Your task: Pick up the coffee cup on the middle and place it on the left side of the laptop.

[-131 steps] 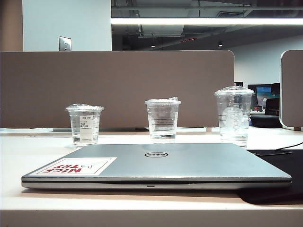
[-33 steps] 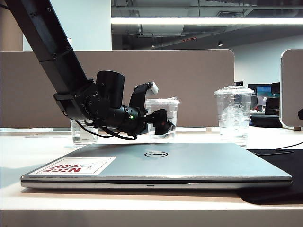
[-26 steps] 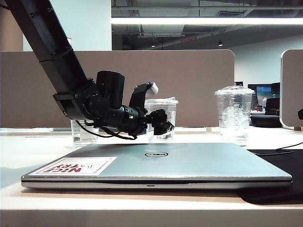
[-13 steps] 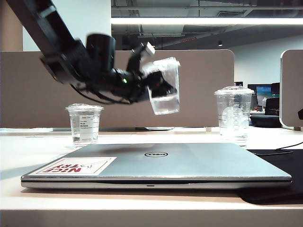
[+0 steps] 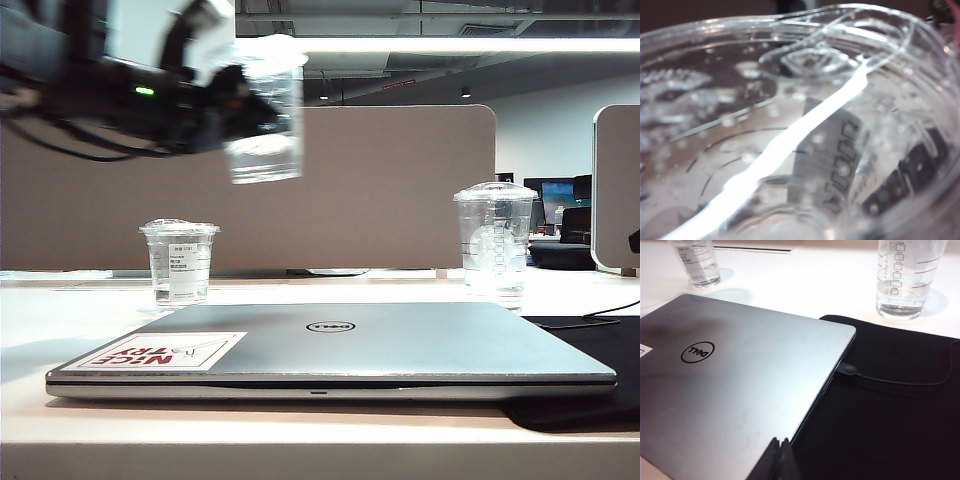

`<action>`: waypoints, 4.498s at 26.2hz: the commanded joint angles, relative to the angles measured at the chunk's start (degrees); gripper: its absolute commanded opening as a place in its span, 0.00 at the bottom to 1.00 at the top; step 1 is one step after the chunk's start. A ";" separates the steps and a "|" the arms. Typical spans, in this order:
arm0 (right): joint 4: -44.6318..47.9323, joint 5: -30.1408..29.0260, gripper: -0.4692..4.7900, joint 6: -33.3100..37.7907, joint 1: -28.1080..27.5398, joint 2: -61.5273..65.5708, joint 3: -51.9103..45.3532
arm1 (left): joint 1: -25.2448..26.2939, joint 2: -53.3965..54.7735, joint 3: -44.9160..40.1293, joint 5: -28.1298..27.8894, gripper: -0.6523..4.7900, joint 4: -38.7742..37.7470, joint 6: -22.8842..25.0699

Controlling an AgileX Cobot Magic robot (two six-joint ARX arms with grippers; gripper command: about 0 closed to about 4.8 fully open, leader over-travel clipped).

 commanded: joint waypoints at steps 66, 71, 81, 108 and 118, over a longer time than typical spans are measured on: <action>1.01 -0.09 0.08 -0.04 6.21 0.37 -0.22 | 12.13 1.11 -31.19 -14.84 1.00 17.42 5.46; 0.98 -0.09 0.08 -0.04 6.21 0.37 -0.22 | 12.13 -7.82 -34.05 -16.94 1.00 10.40 9.40; 0.92 -0.31 0.08 -0.04 1.03 -1.01 -0.24 | 12.13 -34.64 -34.82 -23.17 0.55 -13.07 6.86; 0.98 -0.31 0.08 -0.04 -24.09 -13.75 -0.24 | 12.07 -89.35 -34.82 -40.15 0.11 -43.63 2.80; 0.98 -0.31 0.08 -0.04 -24.48 -13.75 -0.22 | 12.07 -89.35 -34.82 -40.15 0.11 -43.63 0.39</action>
